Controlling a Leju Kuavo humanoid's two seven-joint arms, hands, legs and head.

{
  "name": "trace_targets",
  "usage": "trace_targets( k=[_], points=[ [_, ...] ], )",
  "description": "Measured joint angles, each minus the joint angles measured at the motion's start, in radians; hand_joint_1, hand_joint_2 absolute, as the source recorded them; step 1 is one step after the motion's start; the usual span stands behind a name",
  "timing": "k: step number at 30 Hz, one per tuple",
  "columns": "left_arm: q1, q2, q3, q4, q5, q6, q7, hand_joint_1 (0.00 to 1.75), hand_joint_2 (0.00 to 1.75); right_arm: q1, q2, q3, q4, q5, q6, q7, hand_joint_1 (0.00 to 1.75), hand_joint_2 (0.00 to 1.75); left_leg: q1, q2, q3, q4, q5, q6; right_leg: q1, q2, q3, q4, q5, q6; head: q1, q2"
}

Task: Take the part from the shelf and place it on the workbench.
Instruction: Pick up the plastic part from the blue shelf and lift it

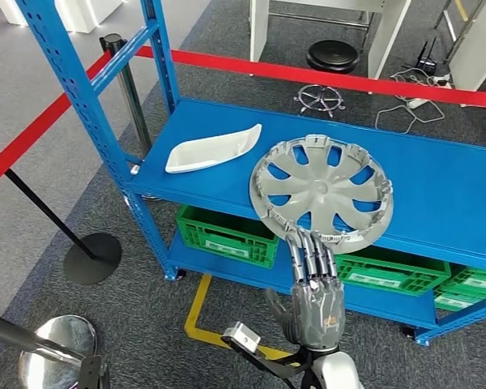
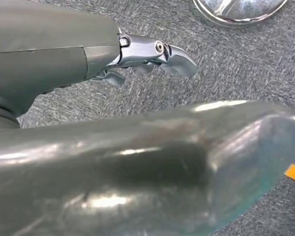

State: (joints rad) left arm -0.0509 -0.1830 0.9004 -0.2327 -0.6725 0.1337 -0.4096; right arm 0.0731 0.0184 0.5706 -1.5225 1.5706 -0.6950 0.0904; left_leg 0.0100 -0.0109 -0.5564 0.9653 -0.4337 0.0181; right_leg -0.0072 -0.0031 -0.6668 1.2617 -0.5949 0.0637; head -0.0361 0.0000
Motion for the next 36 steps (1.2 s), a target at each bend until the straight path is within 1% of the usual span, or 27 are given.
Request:
trace_targets(
  k=[1, 2, 4, 5, 6, 7, 9, 10, 11, 12, 15, 16, 17, 18, 20, 22, 23, 25, 26, 27, 28, 30, 31, 32, 33, 35, 36],
  points=[
    [0.000, 0.000, 0.000, 0.000, -0.001, -0.001, 0.000, 0.00, 0.00, 0.000, -0.001, 0.001, 0.008, 0.000, 0.000, 0.003, 0.00, 1.75, 0.001, -0.003, 0.002, 0.000, -0.002, -0.003, -0.002, 0.001, -0.019, 0.024, -0.001, 0.001, 0.000, 0.000],
    [0.001, 0.000, 0.000, 0.000, -0.002, -0.003, 0.000, 0.00, 0.00, 0.000, -0.001, 0.003, 0.016, 0.000, 0.000, 0.005, 0.00, 1.75, 0.002, -0.006, 0.006, 0.001, -0.005, -0.008, -0.004, 0.001, -0.018, 0.008, 0.019, 0.003, 0.000, 0.000],
    [0.001, -0.001, 0.001, 0.000, -0.006, -0.004, 0.000, 0.00, 0.00, -0.001, -0.003, 0.005, 0.027, 0.000, 0.000, 0.006, 0.00, 1.75, 0.008, -0.012, 0.019, 0.002, -0.013, -0.020, -0.013, 0.002, 0.034, -0.118, 0.099, 0.013, 0.001, 0.000],
    [0.000, 0.000, 0.001, 0.000, -0.008, -0.005, -0.001, 0.00, 0.00, -0.002, -0.003, 0.006, 0.034, -0.001, 0.000, 0.004, 0.00, 1.75, 0.009, -0.015, 0.025, 0.003, -0.018, -0.028, -0.015, 0.005, 0.062, -0.182, 0.121, 0.015, 0.003, 0.000],
    [0.000, 0.000, 0.002, 0.000, -0.012, -0.005, -0.002, 0.00, 0.00, -0.002, -0.004, 0.006, 0.041, -0.002, 0.000, -0.001, 0.00, 1.75, 0.010, -0.017, 0.028, 0.004, -0.023, -0.036, -0.015, 0.007, 0.083, -0.226, 0.129, 0.011, 0.004, 0.000],
    [0.000, 0.001, 0.004, 0.000, -0.015, -0.005, -0.002, 0.00, 0.00, -0.001, -0.004, 0.006, 0.050, -0.004, 0.000, -0.006, 0.00, 1.75, 0.010, -0.018, 0.030, 0.006, -0.027, -0.044, -0.014, 0.009, 0.094, -0.245, 0.128, 0.002, 0.005, 0.000],
    [-0.001, 0.002, 0.008, 0.000, -0.020, -0.007, -0.004, 0.00, 0.00, 0.000, -0.004, 0.006, 0.067, -0.010, 0.000, -0.014, 0.00, 1.75, 0.009, -0.019, 0.032, 0.010, -0.030, -0.056, -0.011, 0.009, 0.100, -0.241, 0.121, -0.022, 0.002, 0.000],
    [-0.001, 0.002, 0.009, 0.000, -0.021, -0.008, -0.004, 0.00, 0.00, 0.000, -0.004, 0.006, 0.074, -0.012, -0.001, -0.015, 0.00, 1.75, 0.010, -0.017, 0.031, 0.020, -0.031, -0.060, -0.012, 0.009, 0.105, -0.240, 0.123, -0.029, 0.000, 0.000],
    [-0.003, 0.002, 0.009, 0.000, -0.022, -0.008, -0.004, 0.00, 0.00, -0.002, -0.004, 0.006, 0.081, -0.015, -0.001, -0.017, 0.00, 1.75, 0.010, -0.013, 0.020, 0.043, -0.034, -0.063, -0.012, 0.008, 0.112, -0.240, 0.119, -0.036, -0.001, 0.000],
    [-0.005, 0.002, 0.010, 0.000, -0.024, -0.009, -0.004, 0.00, 0.00, -0.002, -0.003, 0.006, 0.088, -0.017, -0.001, -0.019, 0.00, 1.75, 0.010, -0.009, -0.004, 0.085, -0.043, -0.066, -0.013, 0.007, 0.121, -0.242, 0.115, -0.042, -0.004, 0.000],
    [-0.005, 0.001, 0.012, 0.001, -0.029, -0.011, -0.004, 0.00, 0.00, -0.002, -0.003, 0.004, 0.115, -0.022, -0.001, -0.030, 0.00, 1.75, 0.008, -0.003, -0.132, 0.270, -0.103, -0.071, -0.011, 0.004, 0.141, -0.243, 0.094, -0.052, -0.009, 0.000],
    [-0.003, 0.001, 0.013, 0.001, -0.030, -0.012, -0.004, 0.00, 0.00, -0.001, -0.003, 0.002, 0.125, -0.023, -0.001, -0.032, 0.00, 1.75, 0.008, -0.002, -0.166, 0.302, -0.113, -0.070, -0.010, 0.004, 0.150, -0.243, 0.086, -0.053, -0.009, 0.000],
    [-0.001, 0.002, 0.014, 0.001, -0.031, -0.012, -0.004, 0.00, 0.00, 0.000, -0.003, 0.000, 0.135, -0.024, -0.001, -0.035, 0.00, 1.75, 0.007, -0.002, -0.184, 0.303, -0.107, -0.068, -0.010, 0.005, 0.161, -0.243, 0.076, -0.053, -0.009, 0.000],
    [-0.001, 0.002, 0.015, 0.001, -0.031, -0.012, -0.004, 0.00, 0.00, 0.001, -0.003, -0.002, 0.144, -0.026, -0.001, -0.037, 0.00, 1.75, 0.007, -0.002, -0.185, 0.271, -0.082, -0.065, -0.010, 0.006, 0.176, -0.243, 0.064, -0.051, -0.010, 0.000],
    [0.001, 0.004, 0.016, 0.001, -0.033, -0.012, -0.004, 0.00, 0.00, 0.000, -0.001, -0.006, 0.161, -0.028, -0.001, -0.041, 0.00, 1.75, 0.005, 0.004, -0.159, 0.150, 0.017, -0.057, -0.008, 0.006, 0.205, -0.243, 0.038, -0.044, -0.011, 0.000],
    [0.001, 0.004, 0.016, 0.003, -0.035, -0.012, -0.004, 0.00, 0.00, 0.000, 0.001, -0.010, 0.178, -0.030, -0.001, -0.044, 0.00, 1.75, 0.003, 0.011, -0.141, 0.067, 0.085, -0.048, -0.003, 0.006, 0.219, -0.244, 0.016, -0.034, -0.013, 0.000],
    [0.002, 0.004, 0.016, 0.003, -0.037, -0.012, -0.005, 0.00, 0.00, 0.000, 0.002, -0.012, 0.185, -0.032, -0.002, -0.047, 0.00, 1.75, 0.001, 0.013, -0.140, 0.055, 0.094, -0.044, -0.001, 0.007, 0.225, -0.248, 0.008, -0.029, -0.013, 0.000],
    [0.000, 0.004, 0.017, 0.004, -0.042, -0.012, -0.006, 0.00, 0.00, -0.002, 0.004, -0.016, 0.200, -0.034, -0.002, -0.051, 0.00, 1.75, 0.002, 0.010, -0.136, 0.057, 0.086, -0.033, -0.001, 0.006, 0.237, -0.261, -0.003, -0.019, -0.012, 0.000],
    [-0.001, 0.004, 0.017, 0.004, -0.044, -0.012, -0.006, 0.00, 0.00, -0.004, 0.005, -0.018, 0.208, -0.035, -0.002, -0.053, 0.00, 1.75, 0.003, 0.008, -0.131, 0.055, 0.080, -0.026, -0.002, 0.005, 0.238, -0.254, -0.013, -0.015, -0.010, 0.000],
    [-0.003, 0.005, 0.017, 0.004, -0.046, -0.012, -0.006, 0.00, 0.00, -0.006, 0.007, -0.020, 0.216, -0.035, -0.002, -0.055, 0.00, 1.75, 0.005, 0.007, -0.126, 0.054, 0.074, -0.019, -0.002, 0.005, 0.225, -0.225, -0.030, -0.011, -0.008, 0.000],
    [-0.004, 0.005, 0.017, 0.004, -0.048, -0.012, -0.006, 0.00, 0.00, -0.007, 0.008, -0.023, 0.224, -0.036, -0.002, -0.057, 0.00, 1.75, 0.005, 0.007, -0.120, 0.053, 0.067, -0.012, -0.002, 0.005, 0.195, -0.169, -0.054, -0.009, -0.006, 0.000],
    [-0.006, 0.006, 0.017, 0.004, -0.051, -0.012, -0.006, 0.00, 0.00, -0.006, 0.009, -0.028, 0.241, -0.036, -0.002, -0.059, 0.00, 1.75, 0.001, 0.005, -0.112, 0.053, 0.055, -0.005, -0.002, 0.006, 0.098, -0.022, -0.101, -0.010, -0.004, 0.000],
    [-0.005, 0.006, 0.017, 0.004, -0.052, -0.012, -0.005, 0.00, 0.00, -0.004, 0.010, -0.032, 0.250, -0.035, -0.002, -0.058, 0.00, 1.75, -0.001, 0.003, -0.108, 0.053, 0.049, -0.004, -0.001, 0.006, 0.054, 0.027, -0.103, -0.011, -0.004, 0.000],
    [-0.005, 0.006, 0.018, 0.004, -0.055, -0.013, -0.005, 0.00, 0.00, -0.003, 0.010, -0.036, 0.258, -0.031, -0.002, -0.055, 0.00, 1.75, -0.002, 0.001, -0.101, 0.053, 0.044, -0.004, 0.000, 0.006, 0.029, 0.039, -0.082, -0.012, -0.004, 0.000],
    [-0.004, 0.006, 0.018, 0.004, -0.058, -0.013, -0.005, 0.00, 0.00, -0.002, 0.011, -0.042, 0.265, -0.026, -0.002, -0.047, 0.00, 1.75, -0.003, -0.002, -0.091, 0.053, 0.038, -0.005, 0.001, 0.006, 0.023, 0.010, -0.039, -0.015, -0.004, 0.000],
    [-0.005, 0.006, 0.019, 0.004, -0.062, -0.014, -0.005, 0.00, 0.00, -0.003, 0.012, -0.052, 0.275, -0.013, -0.002, -0.021, 0.00, 1.75, -0.005, -0.007, -0.071, 0.053, 0.026, -0.009, 0.003, 0.007, 0.055, -0.117, 0.064, -0.022, -0.003, 0.000],
    [-0.006, 0.006, 0.020, 0.004, -0.062, -0.015, -0.005, 0.00, 0.00, -0.004, 0.012, -0.056, 0.278, -0.008, -0.002, -0.009, 0.00, 1.75, -0.006, -0.010, -0.065, 0.054, 0.021, -0.012, 0.004, 0.008, 0.073, -0.171, 0.097, -0.025, -0.003, 0.000]
  ],
)
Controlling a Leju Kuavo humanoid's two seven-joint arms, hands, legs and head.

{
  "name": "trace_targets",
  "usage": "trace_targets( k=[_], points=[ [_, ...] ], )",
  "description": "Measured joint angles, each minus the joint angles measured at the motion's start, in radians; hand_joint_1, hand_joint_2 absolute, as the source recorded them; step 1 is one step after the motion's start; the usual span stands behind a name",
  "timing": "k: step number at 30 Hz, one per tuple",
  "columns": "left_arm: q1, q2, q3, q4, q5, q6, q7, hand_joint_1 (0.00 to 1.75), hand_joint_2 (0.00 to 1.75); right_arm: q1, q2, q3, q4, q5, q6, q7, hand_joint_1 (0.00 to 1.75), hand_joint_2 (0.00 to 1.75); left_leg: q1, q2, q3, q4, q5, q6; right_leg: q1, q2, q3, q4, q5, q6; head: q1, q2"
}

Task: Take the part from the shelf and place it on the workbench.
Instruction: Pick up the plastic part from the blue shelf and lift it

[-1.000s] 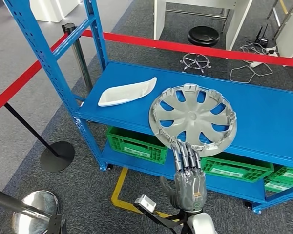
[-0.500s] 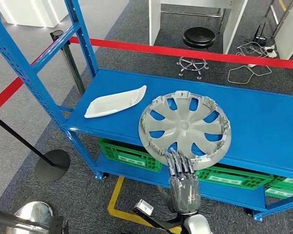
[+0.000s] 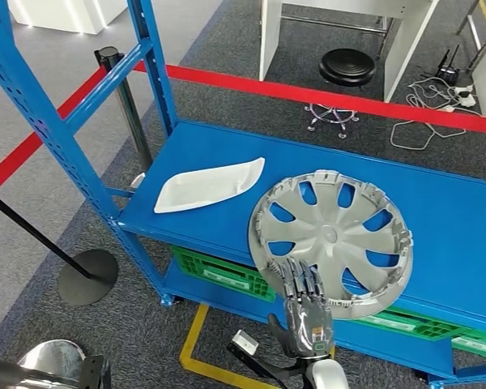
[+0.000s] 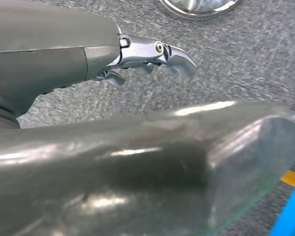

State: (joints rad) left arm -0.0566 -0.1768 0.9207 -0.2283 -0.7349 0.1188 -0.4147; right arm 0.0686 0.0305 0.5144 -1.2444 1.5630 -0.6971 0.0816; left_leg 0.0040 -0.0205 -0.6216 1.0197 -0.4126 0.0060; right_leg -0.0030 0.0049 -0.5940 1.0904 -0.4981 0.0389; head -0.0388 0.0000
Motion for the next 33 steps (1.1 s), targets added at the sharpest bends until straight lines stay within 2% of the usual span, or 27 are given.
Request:
trace_targets(
  k=[1, 2, 5, 10, 14, 18, 21, 28, 29, 32, 33],
  points=[
    [0.000, 0.000, 0.001, 0.000, -0.001, 0.000, 0.000, 0.00, 0.00, -0.001, 0.000, -0.003, 0.003, 0.003, 0.000, 0.010, 0.00, 1.75, -0.002, -0.002, 0.002, 0.002, -0.003, -0.003, 0.001, 0.001, 0.012, -0.034, 0.018, -0.002, 0.000, 0.000],
    [0.000, 0.000, 0.003, 0.000, -0.002, -0.001, 0.000, 0.00, 0.00, -0.002, 0.000, -0.005, 0.006, 0.005, 0.000, 0.022, 0.00, 1.75, -0.003, -0.002, 0.002, 0.003, -0.004, -0.002, 0.002, 0.003, 0.017, -0.046, 0.022, -0.001, 0.000, 0.000],
    [0.000, 0.001, 0.009, 0.000, -0.006, 0.000, 0.000, 0.00, 0.00, -0.009, -0.005, -0.003, 0.015, 0.006, 0.000, 0.106, 0.00, 1.75, -0.004, -0.002, 0.005, -0.002, -0.001, 0.004, 0.003, 0.006, 0.018, -0.050, 0.026, 0.000, -0.001, 0.000],
    [-0.002, -0.001, 0.019, 0.000, -0.017, -0.002, -0.001, 0.00, 0.00, -0.052, -0.045, 0.055, 0.050, 0.008, 0.000, 0.324, 0.00, 1.75, -0.003, -0.002, 0.009, -0.013, 0.002, -0.007, 0.004, 0.007, 0.018, -0.050, 0.023, -0.007, -0.001, 0.000],
    [-0.002, -0.001, 0.023, 0.000, -0.022, -0.004, -0.002, 0.00, 0.00, -0.082, -0.079, 0.108, 0.074, 0.010, 0.000, 0.415, 0.00, 1.75, -0.002, -0.002, 0.010, -0.014, 0.002, -0.016, 0.004, 0.006, 0.018, -0.050, 0.023, -0.009, -0.001, 0.000],
    [-0.002, -0.002, 0.027, 0.001, -0.029, -0.005, -0.005, 0.00, 0.00, -0.110, -0.113, 0.160, 0.085, 0.010, 0.000, 0.503, 0.00, 1.75, -0.003, -0.002, 0.010, -0.014, 0.002, -0.018, 0.004, 0.006, 0.019, -0.051, 0.023, -0.009, 0.000, 0.000],
    [-0.001, -0.002, 0.030, 0.001, -0.031, -0.006, -0.007, 0.00, 0.00, -0.125, -0.134, 0.191, 0.091, 0.010, 0.000, 0.541, 0.00, 1.75, -0.003, -0.002, 0.010, -0.014, 0.002, -0.017, 0.003, 0.006, 0.021, -0.054, 0.024, -0.008, 0.000, 0.000],
    [-0.002, -0.002, 0.039, 0.001, -0.037, -0.013, -0.010, 0.00, 0.00, -0.142, -0.159, 0.225, 0.102, 0.011, -0.001, 0.550, 0.00, 1.75, -0.004, -0.002, 0.010, -0.014, 0.002, -0.017, 0.002, 0.006, 0.023, -0.057, 0.027, -0.006, 0.000, 0.000],
    [-0.002, -0.002, 0.039, 0.001, -0.038, -0.013, -0.010, 0.00, 0.00, -0.145, -0.163, 0.230, 0.103, 0.011, -0.001, 0.552, 0.09, 1.75, -0.004, -0.002, 0.010, -0.014, 0.002, -0.017, 0.002, 0.006, 0.023, -0.057, 0.027, -0.005, 0.000, 0.000],
    [-0.001, -0.002, 0.041, 0.001, -0.039, -0.014, -0.010, 0.00, 0.00, -0.151, -0.175, 0.244, 0.103, 0.011, -0.001, 0.555, 1.40, 1.75, -0.004, -0.002, 0.010, -0.014, 0.002, -0.017, 0.002, 0.006, 0.023, -0.057, 0.027, -0.005, 0.000, 0.000],
    [-0.001, -0.002, 0.041, 0.001, -0.040, -0.014, -0.011, 0.00, 0.00, -0.153, -0.178, 0.247, 0.103, 0.011, -0.001, 0.555, 1.75, 1.75, -0.004, -0.002, 0.010, -0.014, 0.002, -0.017, 0.002, 0.006, 0.023, -0.057, 0.027, -0.005, 0.000, 0.000]
  ],
)
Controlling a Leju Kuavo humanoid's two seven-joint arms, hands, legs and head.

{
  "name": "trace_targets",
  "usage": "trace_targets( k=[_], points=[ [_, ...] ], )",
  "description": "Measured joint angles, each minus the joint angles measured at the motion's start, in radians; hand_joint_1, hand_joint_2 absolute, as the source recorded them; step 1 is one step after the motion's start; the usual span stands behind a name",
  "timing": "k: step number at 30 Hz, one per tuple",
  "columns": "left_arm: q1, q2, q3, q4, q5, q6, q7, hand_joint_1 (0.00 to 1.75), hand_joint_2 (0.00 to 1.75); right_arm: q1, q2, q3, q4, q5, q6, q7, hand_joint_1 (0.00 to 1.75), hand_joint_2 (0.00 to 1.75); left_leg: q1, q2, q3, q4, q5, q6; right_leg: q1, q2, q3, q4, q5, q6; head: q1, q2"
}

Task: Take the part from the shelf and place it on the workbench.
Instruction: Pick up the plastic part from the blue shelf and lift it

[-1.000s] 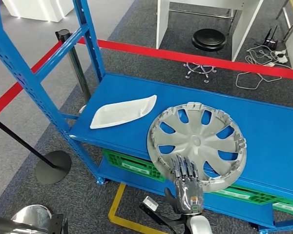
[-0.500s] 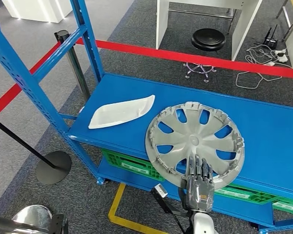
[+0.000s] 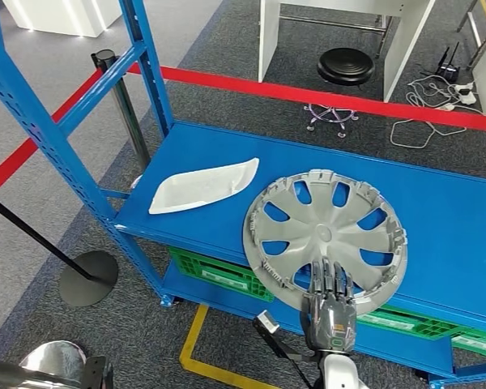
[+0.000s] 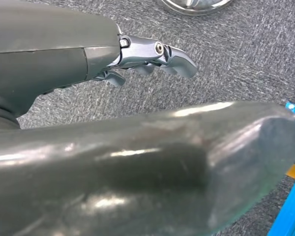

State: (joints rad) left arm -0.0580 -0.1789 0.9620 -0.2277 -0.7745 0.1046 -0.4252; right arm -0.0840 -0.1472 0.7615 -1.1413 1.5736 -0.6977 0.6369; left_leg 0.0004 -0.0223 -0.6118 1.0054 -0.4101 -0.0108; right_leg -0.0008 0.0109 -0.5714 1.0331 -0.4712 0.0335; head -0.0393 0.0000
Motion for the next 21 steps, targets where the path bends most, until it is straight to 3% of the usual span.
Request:
trace_targets(
  k=[21],
  points=[
    [0.000, -0.005, 0.005, 0.000, -0.007, -0.001, -0.004, 0.00, 0.00, -0.039, -0.049, 0.043, -0.008, 0.000, 0.000, 0.002, 1.75, 1.75, 0.000, 0.000, 0.000, 0.000, 0.000, 0.000, 0.000, 0.000, 0.000, 0.000, 0.000, 0.000, 0.000, 0.000]
  ],
)
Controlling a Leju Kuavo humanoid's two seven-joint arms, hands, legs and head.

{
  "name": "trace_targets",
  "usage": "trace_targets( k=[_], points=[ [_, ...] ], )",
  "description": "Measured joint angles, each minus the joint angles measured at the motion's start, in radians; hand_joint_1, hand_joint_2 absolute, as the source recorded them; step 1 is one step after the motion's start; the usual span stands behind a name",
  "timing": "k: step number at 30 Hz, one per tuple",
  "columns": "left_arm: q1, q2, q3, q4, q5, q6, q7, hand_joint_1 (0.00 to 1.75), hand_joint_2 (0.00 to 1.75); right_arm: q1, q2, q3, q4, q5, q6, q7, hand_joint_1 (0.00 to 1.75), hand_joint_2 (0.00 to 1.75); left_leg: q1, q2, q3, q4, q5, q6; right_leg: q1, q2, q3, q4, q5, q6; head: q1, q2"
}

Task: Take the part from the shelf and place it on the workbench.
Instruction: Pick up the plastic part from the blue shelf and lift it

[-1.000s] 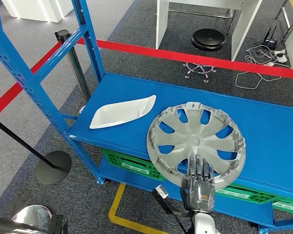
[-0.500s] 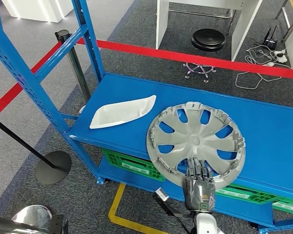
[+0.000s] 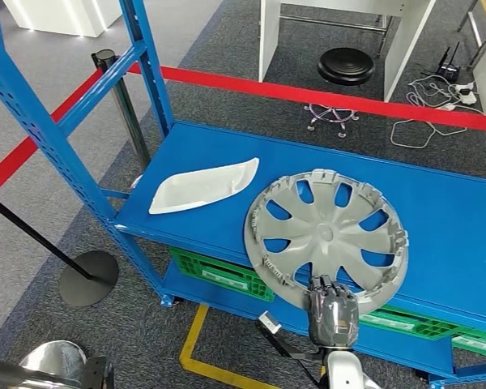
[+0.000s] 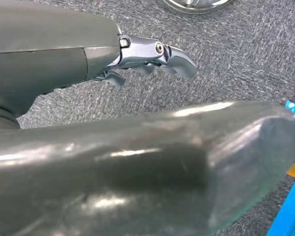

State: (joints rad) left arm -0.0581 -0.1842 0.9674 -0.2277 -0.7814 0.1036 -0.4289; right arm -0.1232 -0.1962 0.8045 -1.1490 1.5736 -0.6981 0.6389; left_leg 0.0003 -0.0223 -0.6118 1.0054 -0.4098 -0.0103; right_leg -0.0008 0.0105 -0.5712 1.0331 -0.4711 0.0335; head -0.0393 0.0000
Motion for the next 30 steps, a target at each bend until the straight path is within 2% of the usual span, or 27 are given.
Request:
trace_targets(
  k=[5, 15, 17, 19, 21, 22, 23, 25, 26, 27, 28, 29, 30],
  points=[
    [0.000, -0.001, 0.001, 0.000, -0.002, 0.000, -0.003, 0.00, 0.00, -0.001, -0.018, 0.003, -0.029, 0.000, 0.000, 0.000, 1.75, 1.75, 0.000, 0.000, 0.000, 0.000, 0.000, 0.000, 0.000, 0.000, 0.000, 0.000, 0.000, 0.000, 0.000, 0.000],
    [0.000, -0.004, 0.016, 0.000, -0.002, 0.005, -0.009, 0.00, 0.00, -0.010, -0.119, -0.012, -0.206, -0.007, 0.000, -0.001, 1.75, 1.75, -0.001, 0.000, -0.002, 0.000, 0.000, 0.001, -0.001, 0.000, -0.001, 0.000, 0.001, 0.001, 0.000, 0.000],
    [0.000, -0.006, 0.020, 0.000, -0.002, 0.008, -0.010, 0.00, 0.00, -0.011, -0.143, -0.034, -0.268, -0.007, 0.000, -0.020, 1.75, 1.75, -0.001, 0.000, -0.002, 0.000, 0.000, 0.001, -0.001, 0.000, -0.001, 0.000, 0.001, 0.001, 0.000, 0.000],
    [0.000, -0.007, 0.023, 0.000, -0.002, 0.010, -0.011, 0.00, 0.00, 0.005, -0.154, -0.084, -0.337, -0.006, 0.000, -0.084, 1.75, 1.75, -0.001, 0.000, -0.002, 0.000, 0.000, 0.001, -0.002, -0.001, -0.002, 0.000, 0.001, 0.001, 0.000, 0.000],
    [0.001, -0.010, 0.025, 0.000, -0.003, 0.011, -0.012, 0.00, 0.00, 0.067, -0.113, -0.178, -0.422, -0.006, 0.000, -0.234, 1.75, 1.75, -0.001, -0.002, -0.002, 0.000, 0.000, 0.001, 0.000, -0.002, -0.001, 0.000, 0.000, 0.001, 0.001, 0.000],
    [0.003, -0.010, 0.026, 0.000, -0.004, 0.012, -0.012, 0.00, 0.00, 0.115, -0.053, -0.248, -0.470, -0.006, 0.000, -0.363, 1.75, 1.75, 0.000, -0.002, -0.003, 0.000, 0.000, 0.001, 0.000, -0.003, -0.001, 0.000, 0.000, 0.000, 0.002, 0.000],
    [0.004, -0.011, 0.028, 0.000, -0.004, 0.013, -0.012, 0.00, 0.00, 0.165, 0.028, -0.329, -0.520, -0.006, 0.000, -0.531, 1.75, 1.75, 0.000, -0.003, -0.003, 0.000, -0.001, 0.000, 0.001, -0.002, -0.002, 0.000, 0.000, -0.001, 0.002, 0.000],
    [0.004, -0.013, 0.034, 0.000, -0.006, 0.015, -0.013, 0.00, 0.00, 0.235, 0.193, -0.487, -0.607, -0.006, 0.001, -0.936, 1.75, 1.75, 0.001, -0.003, -0.004, 0.000, -0.001, 0.000, 0.001, -0.002, -0.004, 0.001, -0.001, -0.002, -0.008, 0.000],
    [0.003, -0.015, 0.037, 0.000, -0.006, 0.015, -0.014, 0.00, 0.00, 0.255, 0.251, -0.549, -0.643, -0.006, 0.001, -1.120, 1.75, 1.75, 0.001, -0.003, -0.003, -0.001, -0.001, 0.000, 0.002, -0.003, -0.004, 0.001, -0.003, -0.003, -0.012, 0.000],
    [0.002, -0.017, 0.039, 0.000, -0.007, 0.015, -0.014, 0.00, 0.00, 0.271, 0.296, -0.601, -0.678, -0.006, 0.001, -1.268, 1.75, 1.75, 0.002, -0.004, -0.003, -0.001, -0.001, -0.001, 0.002, -0.005, -0.003, 0.001, -0.004, -0.004, -0.014, 0.000],
    [0.003, -0.019, 0.041, 0.000, -0.008, 0.015, -0.015, 0.00, 0.00, 0.284, 0.331, -0.639, -0.712, -0.005, 0.001, -1.361, 1.75, 1.75, 0.003, -0.004, -0.003, -0.001, -0.001, -0.001, 0.003, -0.005, -0.003, 0.001, -0.005, -0.005, -0.014, 0.000],
    [0.004, -0.020, 0.043, 0.000, -0.009, 0.015, -0.015, 0.00, 0.00, 0.296, 0.360, -0.666, -0.743, -0.005, 0.001, -1.402, 1.75, 1.75, 0.003, -0.004, -0.003, -0.001, -0.002, -0.002, 0.003, -0.005, -0.003, 0.001, -0.004, -0.005, -0.014, 0.000],
    [0.003, -0.020, 0.045, 0.000, -0.010, 0.015, -0.016, 0.00, 0.00, 0.306, 0.386, -0.683, -0.772, -0.005, 0.002, -1.396, 1.75, 1.75, 0.003, -0.004, -0.003, -0.001, -0.002, -0.002, 0.003, -0.004, -0.003, 0.001, -0.004, -0.005, -0.014, 0.000]
  ],
)
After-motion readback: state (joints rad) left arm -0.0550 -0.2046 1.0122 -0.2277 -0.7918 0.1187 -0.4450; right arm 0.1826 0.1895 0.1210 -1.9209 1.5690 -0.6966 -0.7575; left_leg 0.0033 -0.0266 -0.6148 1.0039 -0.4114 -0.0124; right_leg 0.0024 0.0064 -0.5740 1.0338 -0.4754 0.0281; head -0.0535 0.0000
